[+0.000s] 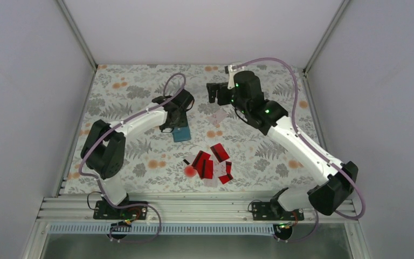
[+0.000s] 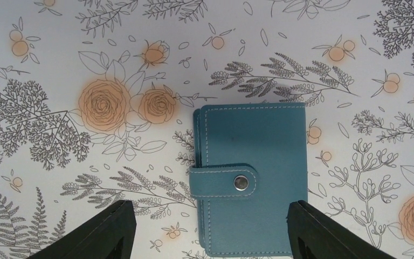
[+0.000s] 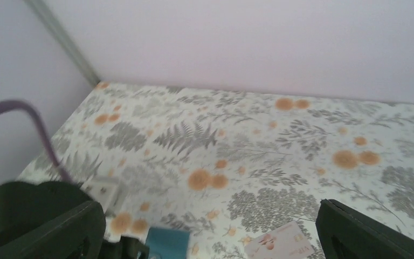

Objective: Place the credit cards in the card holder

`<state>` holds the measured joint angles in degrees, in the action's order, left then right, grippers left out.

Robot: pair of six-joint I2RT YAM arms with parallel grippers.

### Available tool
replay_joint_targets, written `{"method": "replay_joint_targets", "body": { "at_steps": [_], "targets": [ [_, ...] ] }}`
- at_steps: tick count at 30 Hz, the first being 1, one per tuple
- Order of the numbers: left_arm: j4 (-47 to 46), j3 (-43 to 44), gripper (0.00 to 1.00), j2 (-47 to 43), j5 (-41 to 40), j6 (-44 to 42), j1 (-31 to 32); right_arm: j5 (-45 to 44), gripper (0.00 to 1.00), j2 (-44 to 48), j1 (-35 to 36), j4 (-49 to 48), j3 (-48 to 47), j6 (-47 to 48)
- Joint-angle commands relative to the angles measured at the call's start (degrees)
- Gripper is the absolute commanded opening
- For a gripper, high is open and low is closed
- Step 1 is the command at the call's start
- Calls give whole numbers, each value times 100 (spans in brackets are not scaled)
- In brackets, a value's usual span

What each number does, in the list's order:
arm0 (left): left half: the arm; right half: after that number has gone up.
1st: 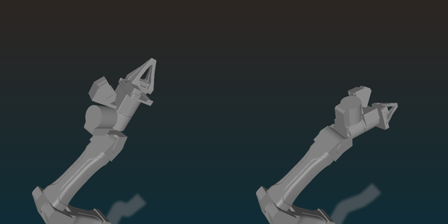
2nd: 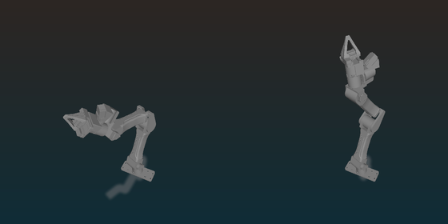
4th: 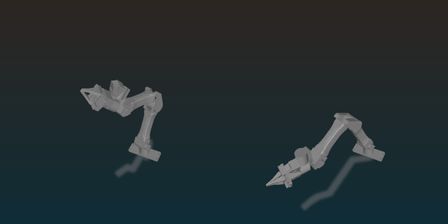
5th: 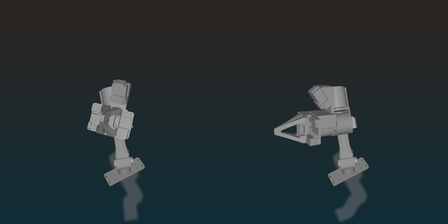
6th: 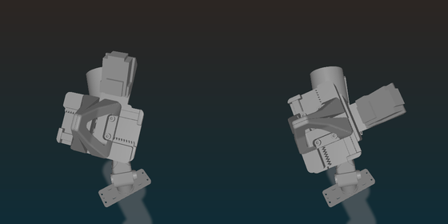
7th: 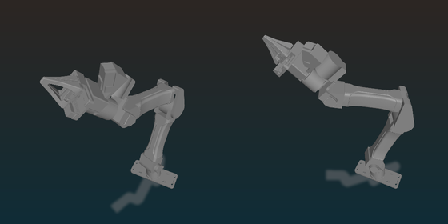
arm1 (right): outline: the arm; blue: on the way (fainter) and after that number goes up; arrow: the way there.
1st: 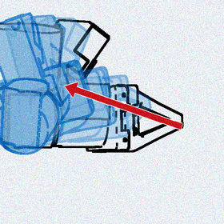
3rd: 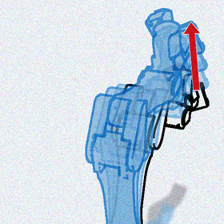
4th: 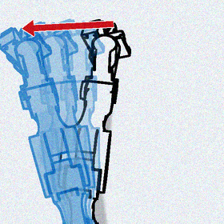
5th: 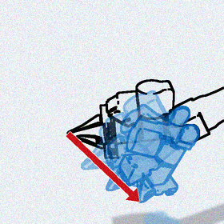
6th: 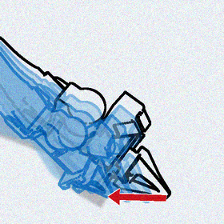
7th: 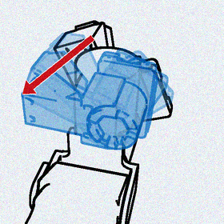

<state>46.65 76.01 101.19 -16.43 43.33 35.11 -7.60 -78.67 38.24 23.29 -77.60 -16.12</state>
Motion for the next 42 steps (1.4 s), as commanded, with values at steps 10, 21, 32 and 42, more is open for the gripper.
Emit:
{"method": "replay_joint_targets", "body": {
  "at_steps": [10, 21, 32, 42],
  "targets": [
    [280, 798, 57, 1172, -99, 48, 101, -264, 99, -321, -295, 569, 421, -931],
    [200, 835, 50, 1455, 111, -204, 83, -115, 99, -245, -304, 669, 754, -1077],
    [217, 506, 43, 1349, 108, -207, 74, -82, 99, -435, -306, 746, 588, -1117],
    [-137, 102, 36, 1327, 302, -325, 53, 143, 99, -633, -308, 784, 480, -1124]
  ]
}}
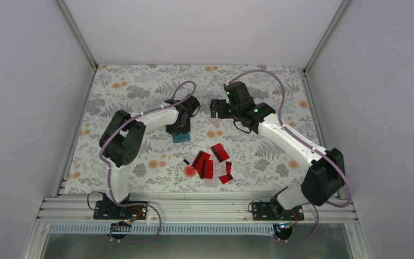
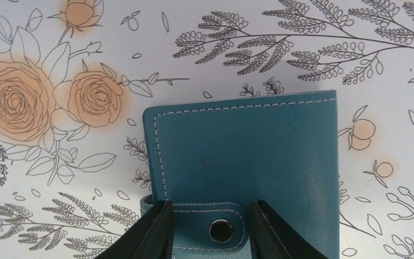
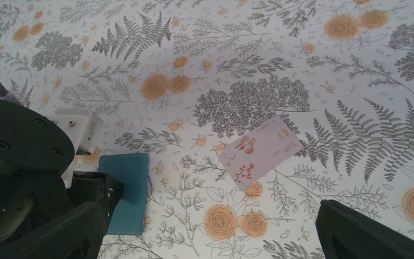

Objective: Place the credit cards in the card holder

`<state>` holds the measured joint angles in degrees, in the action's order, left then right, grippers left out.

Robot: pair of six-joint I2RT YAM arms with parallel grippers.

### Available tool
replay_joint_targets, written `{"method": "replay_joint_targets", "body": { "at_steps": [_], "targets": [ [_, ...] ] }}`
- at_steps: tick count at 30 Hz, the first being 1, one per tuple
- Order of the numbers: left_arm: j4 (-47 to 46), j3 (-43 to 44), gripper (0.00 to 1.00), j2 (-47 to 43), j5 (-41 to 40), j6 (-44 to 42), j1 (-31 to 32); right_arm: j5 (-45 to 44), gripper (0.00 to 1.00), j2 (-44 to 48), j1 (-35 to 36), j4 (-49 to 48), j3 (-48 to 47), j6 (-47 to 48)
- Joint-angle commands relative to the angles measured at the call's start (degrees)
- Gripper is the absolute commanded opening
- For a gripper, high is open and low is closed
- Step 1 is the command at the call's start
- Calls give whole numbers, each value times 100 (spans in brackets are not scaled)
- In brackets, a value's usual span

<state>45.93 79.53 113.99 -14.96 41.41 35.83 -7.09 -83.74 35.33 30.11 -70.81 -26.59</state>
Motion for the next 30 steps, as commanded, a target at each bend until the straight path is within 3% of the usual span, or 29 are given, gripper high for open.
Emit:
{"method": "replay_joint_targets", "body": {
  "at_steps": [1, 11, 16, 22, 27, 30],
  "targets": [
    [-101, -298, 35, 59, 167, -159, -16, 107, 99, -142, -12, 112, -209, -82],
    [-537, -761, 12, -88, 178, -371, -58, 208, 99, -308, -12, 76, -130, -108],
    [-730, -867, 3, -284, 254, -479, -57, 659, 99, -568, -12, -98, -30, -33],
    [-1119, -1117, 2, -756, 481, -673, -59, 1878, 99, -912, -16, -618, 219, 271],
    [-1473, -1268, 2, -1175, 916, -843, -55, 3167, 99, -1694, -17, -790, 130, 491],
    [-1525, -1276, 2, -1338, 918, -898, -59, 3511, 98, -2088, -18, -839, -4, 490]
  ]
}}
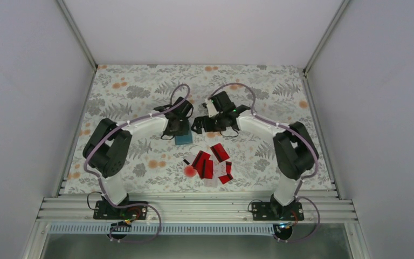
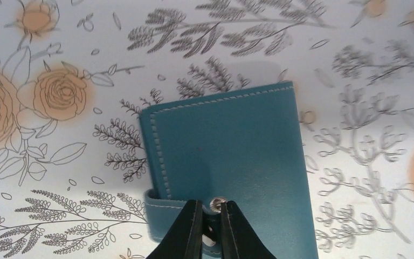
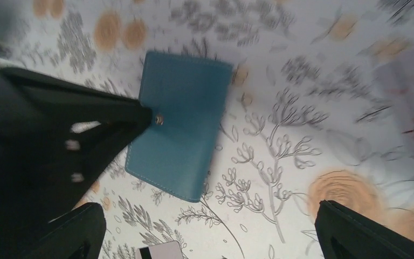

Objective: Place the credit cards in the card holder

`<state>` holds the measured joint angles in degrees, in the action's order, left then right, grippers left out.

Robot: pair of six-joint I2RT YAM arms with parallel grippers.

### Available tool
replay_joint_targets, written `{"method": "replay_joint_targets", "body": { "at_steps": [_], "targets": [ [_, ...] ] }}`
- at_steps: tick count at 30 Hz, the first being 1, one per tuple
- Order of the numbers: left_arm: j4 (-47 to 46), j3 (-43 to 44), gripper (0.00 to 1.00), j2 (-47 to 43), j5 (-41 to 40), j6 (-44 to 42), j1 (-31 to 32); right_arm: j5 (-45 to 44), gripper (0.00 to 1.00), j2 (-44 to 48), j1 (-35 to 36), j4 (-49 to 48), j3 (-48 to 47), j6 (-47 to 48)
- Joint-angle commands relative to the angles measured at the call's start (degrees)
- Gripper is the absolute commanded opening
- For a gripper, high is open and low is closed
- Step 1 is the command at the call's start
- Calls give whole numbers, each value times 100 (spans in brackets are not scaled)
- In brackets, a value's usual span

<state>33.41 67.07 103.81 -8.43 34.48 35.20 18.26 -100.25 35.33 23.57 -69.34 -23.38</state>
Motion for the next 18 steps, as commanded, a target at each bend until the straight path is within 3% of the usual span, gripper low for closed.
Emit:
{"method": "replay_joint_targets", "body": {
  "at_steps": [1, 11, 18],
  "targets": [
    [-273, -31, 2, -353, 252, -231, -6, 1000, 98, -570, -22, -175, -216, 165],
    [-322, -142, 2, -522, 406, -453, -83, 1548, 83, -1452, -228, -136, -706, 102],
    [-517, -260, 2, -968, 1052, -378, -391, 1384, 84, -1597, -225, 60, -898, 30]
  ]
}}
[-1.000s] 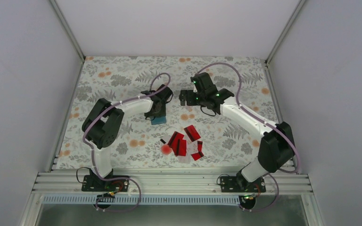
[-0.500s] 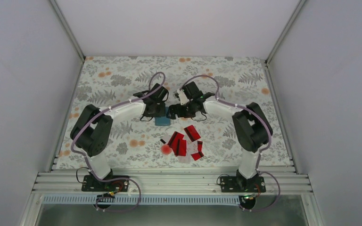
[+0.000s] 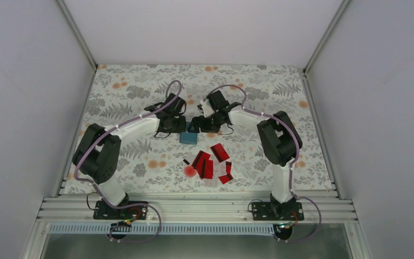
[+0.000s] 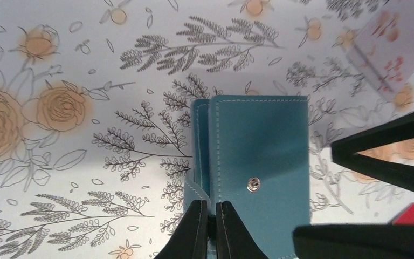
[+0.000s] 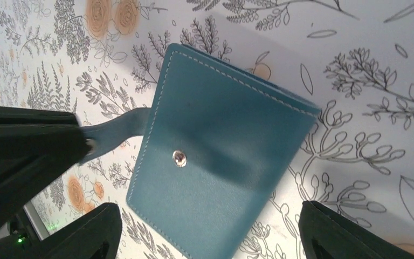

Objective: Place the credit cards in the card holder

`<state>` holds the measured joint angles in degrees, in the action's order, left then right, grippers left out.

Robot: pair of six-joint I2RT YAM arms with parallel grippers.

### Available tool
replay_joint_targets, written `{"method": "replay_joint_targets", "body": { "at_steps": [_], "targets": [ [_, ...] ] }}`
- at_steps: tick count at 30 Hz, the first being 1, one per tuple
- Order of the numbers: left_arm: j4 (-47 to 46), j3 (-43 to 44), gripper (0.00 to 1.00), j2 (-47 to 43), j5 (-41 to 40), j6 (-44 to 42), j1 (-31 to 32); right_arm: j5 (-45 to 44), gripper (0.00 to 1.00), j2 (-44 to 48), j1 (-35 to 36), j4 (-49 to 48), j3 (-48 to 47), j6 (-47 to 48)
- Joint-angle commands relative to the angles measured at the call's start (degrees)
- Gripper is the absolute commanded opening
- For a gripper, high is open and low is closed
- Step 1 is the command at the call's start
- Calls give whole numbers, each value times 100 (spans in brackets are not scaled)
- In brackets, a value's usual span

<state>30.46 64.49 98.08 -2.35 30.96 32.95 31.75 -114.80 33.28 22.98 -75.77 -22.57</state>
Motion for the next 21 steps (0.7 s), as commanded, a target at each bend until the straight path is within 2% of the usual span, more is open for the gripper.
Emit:
{"method": "replay_joint_targets", "body": {
  "at_steps": [1, 9, 21],
  "targets": [
    [-197, 28, 2, -407, 504, -18, -184, -13, 84, -141, -23, 166, -293, -47],
    [-365, 79, 2, -405, 1081, 65, -271, -1094, 99, -126, 58, 1044, -869, 20],
    [-401, 302, 2, -530, 1376, 250, -273, -1360, 99, -183, 96, 1482, -1243, -371]
  ]
}}
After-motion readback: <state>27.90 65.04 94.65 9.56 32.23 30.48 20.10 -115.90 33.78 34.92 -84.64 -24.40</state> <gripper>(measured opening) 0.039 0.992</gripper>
